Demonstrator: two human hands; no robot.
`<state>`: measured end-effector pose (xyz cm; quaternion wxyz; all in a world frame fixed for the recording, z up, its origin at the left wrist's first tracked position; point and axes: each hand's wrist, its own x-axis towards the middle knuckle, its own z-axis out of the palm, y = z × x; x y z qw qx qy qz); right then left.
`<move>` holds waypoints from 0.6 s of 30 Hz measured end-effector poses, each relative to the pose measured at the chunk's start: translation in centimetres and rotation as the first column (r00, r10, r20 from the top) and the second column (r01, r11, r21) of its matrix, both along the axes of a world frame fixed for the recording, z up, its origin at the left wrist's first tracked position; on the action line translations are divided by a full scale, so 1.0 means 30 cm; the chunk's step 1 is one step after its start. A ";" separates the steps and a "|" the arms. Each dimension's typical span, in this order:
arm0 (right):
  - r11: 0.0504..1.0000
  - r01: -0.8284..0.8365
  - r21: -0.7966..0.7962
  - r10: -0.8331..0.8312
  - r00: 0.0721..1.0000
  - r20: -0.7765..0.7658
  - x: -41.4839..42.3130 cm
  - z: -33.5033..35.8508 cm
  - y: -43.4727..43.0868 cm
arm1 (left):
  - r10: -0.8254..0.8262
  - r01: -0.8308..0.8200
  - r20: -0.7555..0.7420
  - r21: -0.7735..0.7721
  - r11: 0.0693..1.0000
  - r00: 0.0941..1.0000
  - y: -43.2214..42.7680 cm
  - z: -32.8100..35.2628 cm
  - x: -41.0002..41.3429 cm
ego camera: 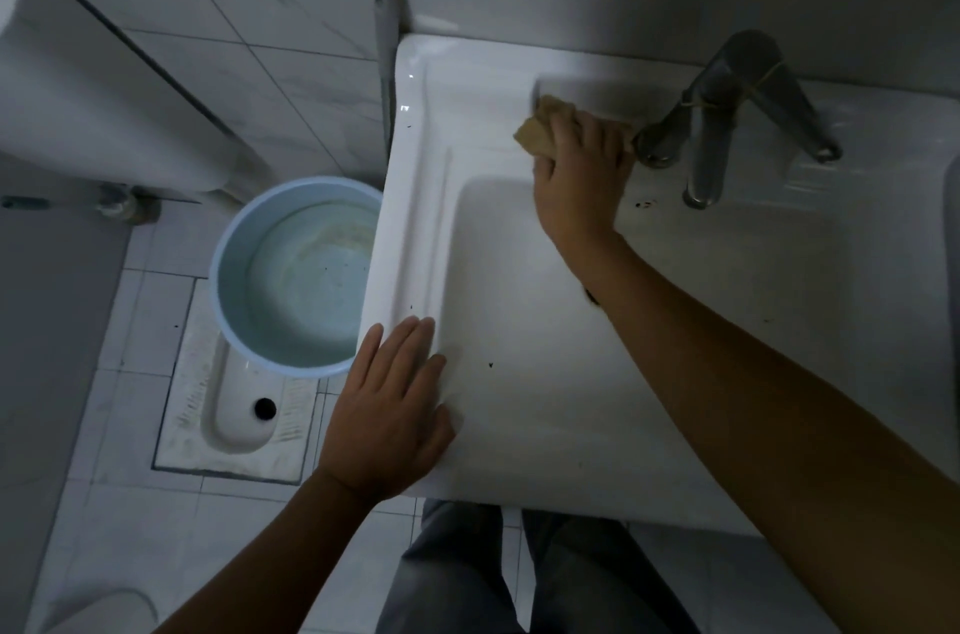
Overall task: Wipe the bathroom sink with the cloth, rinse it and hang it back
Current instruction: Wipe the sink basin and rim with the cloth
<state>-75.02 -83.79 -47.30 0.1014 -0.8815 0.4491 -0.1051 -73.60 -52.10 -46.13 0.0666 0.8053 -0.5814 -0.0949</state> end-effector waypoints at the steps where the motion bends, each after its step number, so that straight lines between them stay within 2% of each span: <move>1: 1.000 -0.007 0.001 0.007 1.000 0.015 -0.007 0.001 0.000 | -0.001 0.001 0.000 0.002 1.000 1.000 0.000 0.000 0.001; 7: 0.977 -0.194 -0.084 0.194 0.981 -0.004 -0.164 0.012 0.000 | -0.009 0.009 -0.004 0.024 1.000 1.000 -0.002 0.006 0.000; 14: 0.984 0.177 -0.007 -0.177 0.984 -0.021 -0.073 0.028 -0.061 | -0.013 0.013 -0.022 0.025 1.000 1.000 0.000 0.002 0.004; 16: 0.984 0.176 0.026 -0.177 0.984 0.029 -0.034 0.024 -0.019 | -0.009 0.010 -0.022 0.035 0.999 1.000 -0.001 0.003 0.003; 18: 0.998 0.058 -0.015 -0.058 0.998 0.009 -0.040 0.005 0.022 | -0.008 0.008 -0.020 0.049 0.999 1.000 0.000 0.001 0.003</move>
